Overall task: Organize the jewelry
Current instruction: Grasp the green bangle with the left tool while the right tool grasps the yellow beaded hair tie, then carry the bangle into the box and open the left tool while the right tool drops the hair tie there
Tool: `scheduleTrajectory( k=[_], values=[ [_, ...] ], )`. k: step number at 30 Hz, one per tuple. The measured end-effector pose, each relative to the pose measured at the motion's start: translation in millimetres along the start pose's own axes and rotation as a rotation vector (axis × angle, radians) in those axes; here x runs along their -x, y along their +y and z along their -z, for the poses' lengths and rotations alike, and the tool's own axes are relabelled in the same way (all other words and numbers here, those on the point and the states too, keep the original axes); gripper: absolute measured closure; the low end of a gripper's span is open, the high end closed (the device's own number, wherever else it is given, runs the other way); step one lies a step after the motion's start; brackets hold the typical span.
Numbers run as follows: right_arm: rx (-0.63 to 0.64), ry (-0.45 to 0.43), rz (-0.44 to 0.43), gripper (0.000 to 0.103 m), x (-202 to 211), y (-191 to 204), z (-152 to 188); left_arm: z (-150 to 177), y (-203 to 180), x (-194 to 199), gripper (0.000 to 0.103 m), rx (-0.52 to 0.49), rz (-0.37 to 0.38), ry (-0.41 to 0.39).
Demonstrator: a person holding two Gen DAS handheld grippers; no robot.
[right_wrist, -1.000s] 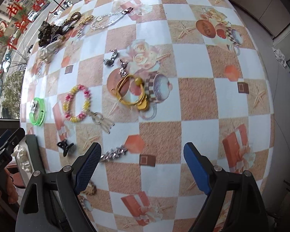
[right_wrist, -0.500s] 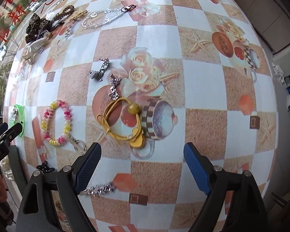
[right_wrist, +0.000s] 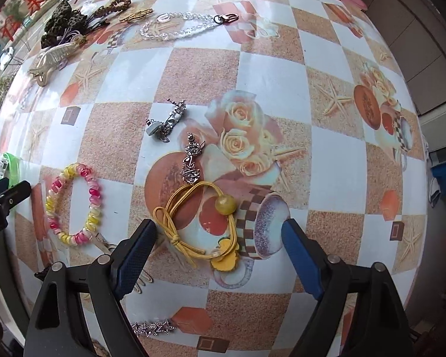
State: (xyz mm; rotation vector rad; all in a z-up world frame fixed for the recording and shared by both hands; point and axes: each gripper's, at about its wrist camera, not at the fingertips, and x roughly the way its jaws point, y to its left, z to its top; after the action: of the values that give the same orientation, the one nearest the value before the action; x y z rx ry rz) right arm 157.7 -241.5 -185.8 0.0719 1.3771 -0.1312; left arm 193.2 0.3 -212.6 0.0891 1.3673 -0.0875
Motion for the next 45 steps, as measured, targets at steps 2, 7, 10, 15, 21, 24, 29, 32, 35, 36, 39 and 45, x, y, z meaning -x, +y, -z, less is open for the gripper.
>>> scheduleTrajectory(
  k=[2, 7, 10, 15, 21, 24, 29, 32, 35, 36, 39, 45],
  values=[
    [0.008, -0.012, 0.000, 0.033, 3, 8, 2, 0, -4, 1, 0.048, -0.008, 0.006, -0.005],
    [-0.016, -0.019, 0.000, 0.068, 13, 8, 7, 1, -6, 6, 0.075, -0.007, 0.014, -0.007],
    [-0.035, -0.020, -0.001, 0.093, 15, 4, 6, 3, -3, 7, 0.093, -0.005, 0.020, -0.003],
    [-0.053, -0.024, -0.039, 0.094, 16, -6, 7, 10, -2, 21, 0.093, -0.008, 0.035, -0.027],
    [-0.095, -0.025, -0.121, 0.094, 34, -23, 21, 19, -3, 45, 0.093, -0.011, 0.057, -0.060],
    [-0.117, -0.025, -0.159, 0.094, 46, -29, 31, 25, -5, 60, 0.093, -0.023, 0.071, -0.081],
    [-0.145, -0.025, -0.208, 0.094, 62, -33, 45, 37, -8, 81, 0.093, -0.030, 0.100, -0.106],
    [-0.155, -0.019, -0.228, 0.094, 70, -29, 55, 45, -10, 96, 0.093, -0.029, 0.121, -0.119],
    [-0.153, -0.018, -0.238, 0.094, 77, -23, 58, 56, -9, 113, 0.093, -0.029, 0.138, -0.132],
    [-0.150, -0.019, -0.240, 0.094, 80, -21, 59, 60, -8, 119, 0.093, -0.031, 0.143, -0.137],
    [-0.144, -0.021, -0.250, 0.094, 89, -17, 64, 67, -5, 131, 0.093, -0.033, 0.145, -0.150],
    [-0.123, -0.028, -0.270, 0.094, 110, -6, 75, 85, 12, 158, 0.093, -0.003, 0.153, -0.171]
  ],
)
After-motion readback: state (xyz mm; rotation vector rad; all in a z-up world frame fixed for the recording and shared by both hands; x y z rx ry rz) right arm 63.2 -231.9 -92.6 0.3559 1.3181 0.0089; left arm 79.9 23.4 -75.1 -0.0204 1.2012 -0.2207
